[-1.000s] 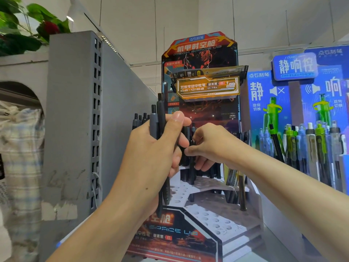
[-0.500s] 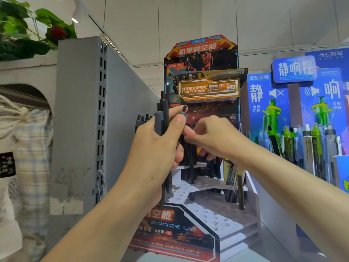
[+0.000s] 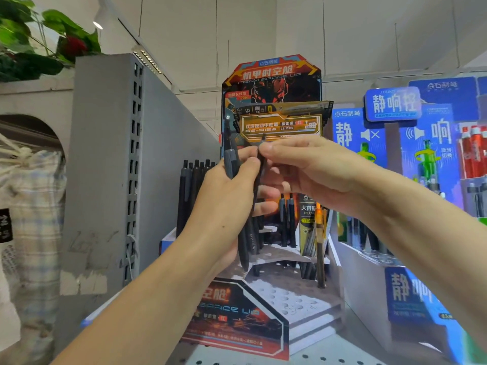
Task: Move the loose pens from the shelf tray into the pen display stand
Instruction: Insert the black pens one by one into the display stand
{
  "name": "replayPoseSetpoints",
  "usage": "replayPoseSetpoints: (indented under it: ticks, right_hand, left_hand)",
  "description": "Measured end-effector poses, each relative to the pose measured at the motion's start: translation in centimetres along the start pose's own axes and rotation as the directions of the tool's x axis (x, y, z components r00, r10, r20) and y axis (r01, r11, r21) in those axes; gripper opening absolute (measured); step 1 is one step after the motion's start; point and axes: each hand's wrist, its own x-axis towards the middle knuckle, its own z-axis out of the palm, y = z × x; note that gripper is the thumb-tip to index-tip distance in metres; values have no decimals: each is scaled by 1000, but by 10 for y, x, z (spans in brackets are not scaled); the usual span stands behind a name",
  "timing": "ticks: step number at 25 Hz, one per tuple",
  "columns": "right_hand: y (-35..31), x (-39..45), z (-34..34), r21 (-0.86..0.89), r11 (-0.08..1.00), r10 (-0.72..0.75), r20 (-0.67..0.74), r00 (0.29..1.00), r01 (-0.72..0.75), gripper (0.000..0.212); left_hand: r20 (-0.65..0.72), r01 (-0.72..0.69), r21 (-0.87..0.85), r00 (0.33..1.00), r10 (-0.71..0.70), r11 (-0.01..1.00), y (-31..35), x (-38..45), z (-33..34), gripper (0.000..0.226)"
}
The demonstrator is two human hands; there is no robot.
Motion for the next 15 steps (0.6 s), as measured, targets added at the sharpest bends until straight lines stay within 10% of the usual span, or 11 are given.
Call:
replayPoseSetpoints:
  ticks: [6,15]
  right_hand:
    - [1,11,-17,-186,983,-101,-471,876,13,23]
    - [45,24,-8,-587,779,-41,-399,916,-221,17]
  left_hand:
    - [-15,0,122,1000,2,993,-6,-4,-10,22]
    - [-41,28,149,999,-22,988,-1,-11,-12,26]
